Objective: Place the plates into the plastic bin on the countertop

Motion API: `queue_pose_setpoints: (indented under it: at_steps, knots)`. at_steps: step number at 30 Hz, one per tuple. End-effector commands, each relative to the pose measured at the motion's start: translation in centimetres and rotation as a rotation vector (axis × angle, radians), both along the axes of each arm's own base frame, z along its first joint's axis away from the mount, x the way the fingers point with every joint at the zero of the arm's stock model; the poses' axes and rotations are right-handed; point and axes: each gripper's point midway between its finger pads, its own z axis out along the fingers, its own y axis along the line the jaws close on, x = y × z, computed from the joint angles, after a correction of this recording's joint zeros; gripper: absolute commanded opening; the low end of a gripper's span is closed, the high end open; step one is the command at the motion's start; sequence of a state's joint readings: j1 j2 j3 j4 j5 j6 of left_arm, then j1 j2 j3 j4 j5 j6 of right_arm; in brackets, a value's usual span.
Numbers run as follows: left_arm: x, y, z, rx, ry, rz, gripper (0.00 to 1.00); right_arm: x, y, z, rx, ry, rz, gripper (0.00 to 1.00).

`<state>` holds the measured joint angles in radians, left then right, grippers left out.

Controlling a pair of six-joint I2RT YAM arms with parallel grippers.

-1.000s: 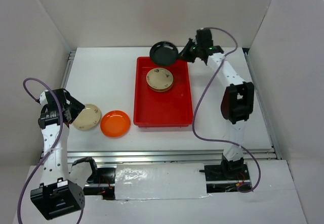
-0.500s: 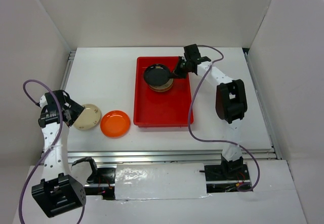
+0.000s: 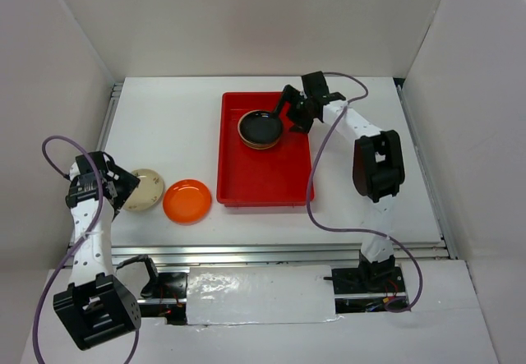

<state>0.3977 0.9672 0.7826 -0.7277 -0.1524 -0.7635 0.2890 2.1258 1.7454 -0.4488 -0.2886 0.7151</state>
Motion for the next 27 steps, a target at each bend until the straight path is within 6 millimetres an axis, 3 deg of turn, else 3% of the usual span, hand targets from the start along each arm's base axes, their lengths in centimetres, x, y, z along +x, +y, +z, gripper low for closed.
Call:
queue_pose_setpoints:
  at_steps: [1,6,8,11,15,19,22,27]
  knots:
    - [0.6,0.1,0.2,-0.011,-0.044,0.021,0.99,-0.2,0.7,10.0,0.012,-0.239,-0.001,1.00]
    - [0.0,-0.6,-2.9,-0.091,-0.002,0.079,0.99,-3.1,0.6,15.6,-0.038,-0.367,-0.003,1.00]
    - [-0.4,-0.6,-4.0,-0.123,0.021,0.130,0.99,-5.2,0.2,17.5,-0.045,-0.394,0.026,1.00]
    - [-0.8,-1.0,-5.5,-0.165,0.037,0.171,0.99,-8.2,0.1,18.7,0.008,-0.434,0.102,1.00]
    - [-0.1,-0.6,-6.8,-0.173,-0.016,0.229,0.99,-14.3,2.2,20.0,0.245,-0.490,0.357,1.00]
    - [0.2,-0.1,-8.0,-0.174,-0.044,0.290,0.99,-19.3,2.2,20.5,0.369,-0.542,0.441,1.00]
    - [0.3,0.7,-8.7,-0.163,-0.051,0.352,0.99,-22.0,2.0,21.2,0.423,-0.596,0.462,1.00]
    - [0.6,1.2,-9.9,-0.165,-0.055,0.397,0.99,-24.0,1.4,21.9,0.452,-0.620,0.488,1.00]
